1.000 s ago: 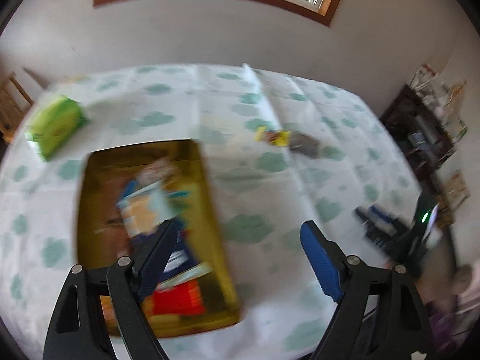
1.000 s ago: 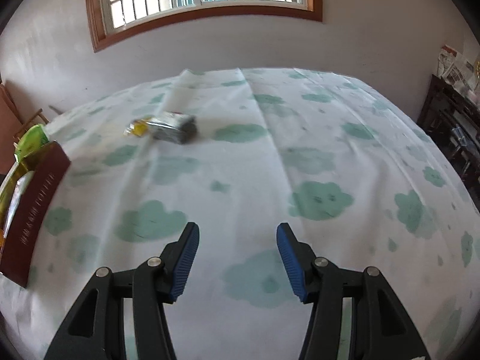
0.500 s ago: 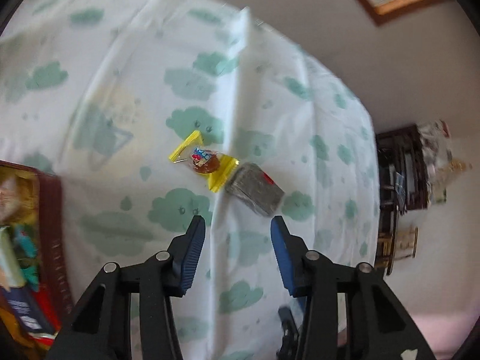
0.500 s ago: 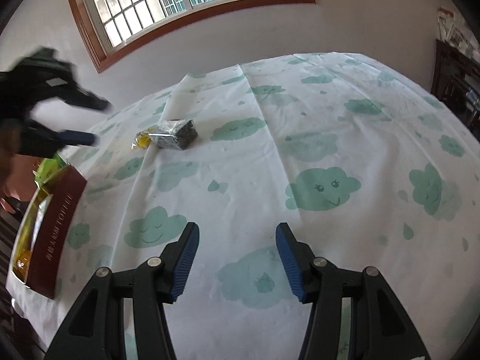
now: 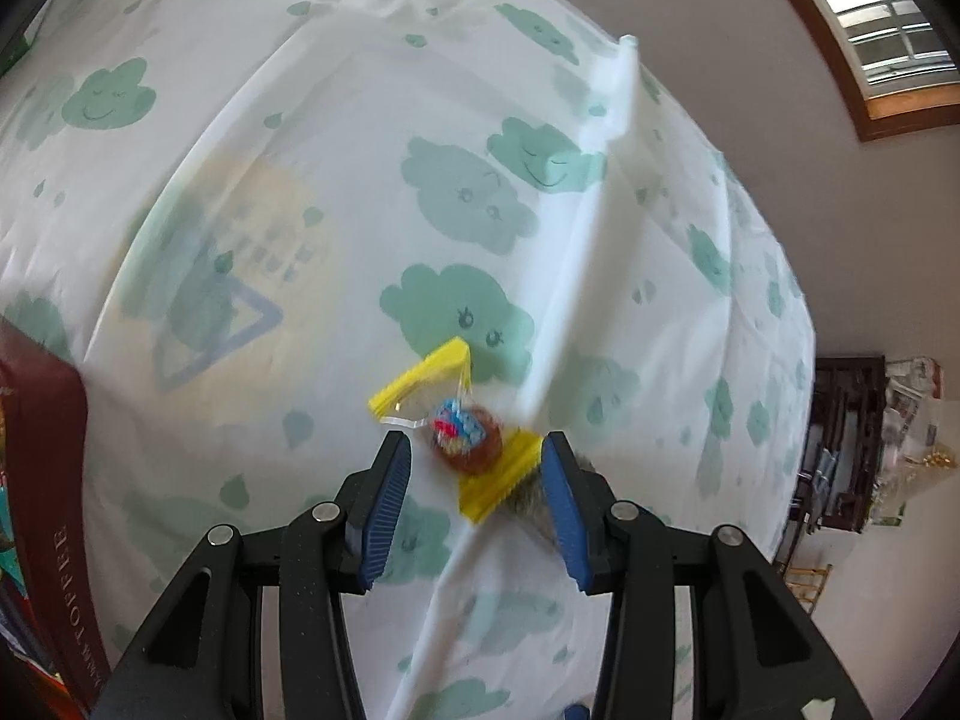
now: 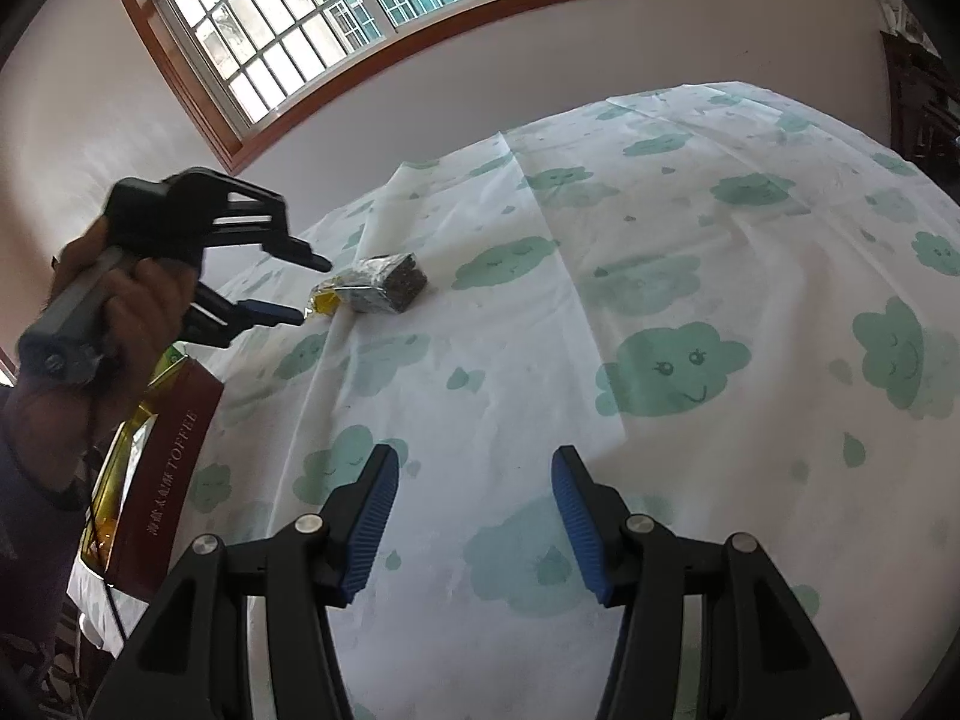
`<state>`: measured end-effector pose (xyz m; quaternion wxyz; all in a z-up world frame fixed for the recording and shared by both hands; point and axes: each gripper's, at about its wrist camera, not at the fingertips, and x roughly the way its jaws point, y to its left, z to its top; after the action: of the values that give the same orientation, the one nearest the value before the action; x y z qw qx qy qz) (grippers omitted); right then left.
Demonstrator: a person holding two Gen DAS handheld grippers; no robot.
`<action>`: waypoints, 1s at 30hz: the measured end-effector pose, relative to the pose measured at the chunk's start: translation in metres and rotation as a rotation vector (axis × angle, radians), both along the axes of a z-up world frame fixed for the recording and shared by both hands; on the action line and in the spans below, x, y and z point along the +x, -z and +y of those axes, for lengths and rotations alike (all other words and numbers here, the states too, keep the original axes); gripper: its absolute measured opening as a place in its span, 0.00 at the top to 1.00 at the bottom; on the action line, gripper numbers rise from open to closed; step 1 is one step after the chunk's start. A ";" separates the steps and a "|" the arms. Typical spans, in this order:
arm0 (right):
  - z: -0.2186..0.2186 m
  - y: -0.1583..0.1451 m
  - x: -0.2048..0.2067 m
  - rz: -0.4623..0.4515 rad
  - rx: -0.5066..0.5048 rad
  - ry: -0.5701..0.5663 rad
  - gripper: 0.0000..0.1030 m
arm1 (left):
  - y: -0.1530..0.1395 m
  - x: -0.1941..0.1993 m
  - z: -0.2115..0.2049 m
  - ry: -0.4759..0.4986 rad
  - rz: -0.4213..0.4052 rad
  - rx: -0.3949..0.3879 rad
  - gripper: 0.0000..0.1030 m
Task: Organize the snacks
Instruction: 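Move both tools to the yellow candy and grey packet, grasp the yellow candy with the left gripper, then grasp the dark grey packet with the right gripper while the left gripper holds the yellow candy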
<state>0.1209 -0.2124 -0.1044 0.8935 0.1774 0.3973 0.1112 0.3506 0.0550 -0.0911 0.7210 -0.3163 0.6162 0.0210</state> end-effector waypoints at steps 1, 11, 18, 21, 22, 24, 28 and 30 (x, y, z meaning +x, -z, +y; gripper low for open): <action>-0.001 0.000 0.000 -0.002 0.005 -0.001 0.47 | 0.002 0.001 0.001 -0.004 0.010 0.006 0.60; -0.003 0.000 -0.002 -0.008 0.027 -0.003 0.47 | 0.001 0.000 -0.002 -0.023 0.015 0.088 0.77; -0.005 0.001 0.000 0.000 0.029 0.010 0.47 | -0.009 -0.021 -0.012 0.126 -0.058 0.164 0.80; -0.006 0.001 0.001 0.002 0.032 0.014 0.47 | -0.016 -0.044 -0.009 0.144 -0.099 0.166 0.80; -0.007 0.001 0.001 0.000 0.032 0.015 0.47 | -0.018 -0.051 -0.006 0.147 -0.109 0.148 0.80; -0.005 0.000 0.004 0.003 0.031 -0.003 0.47 | -0.021 -0.069 0.001 0.142 -0.125 0.114 0.80; 0.007 -0.012 0.020 -0.014 0.008 -0.075 0.47 | -0.028 -0.097 0.011 0.152 -0.140 0.070 0.80; 0.019 -0.026 0.036 -0.072 -0.035 -0.138 0.47 | -0.031 -0.109 0.014 0.159 -0.144 0.054 0.80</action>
<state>0.1565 -0.1934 -0.0782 0.9003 0.1298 0.3780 0.1721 0.2413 0.0695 -0.0599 0.7712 -0.2473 0.5850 -0.0424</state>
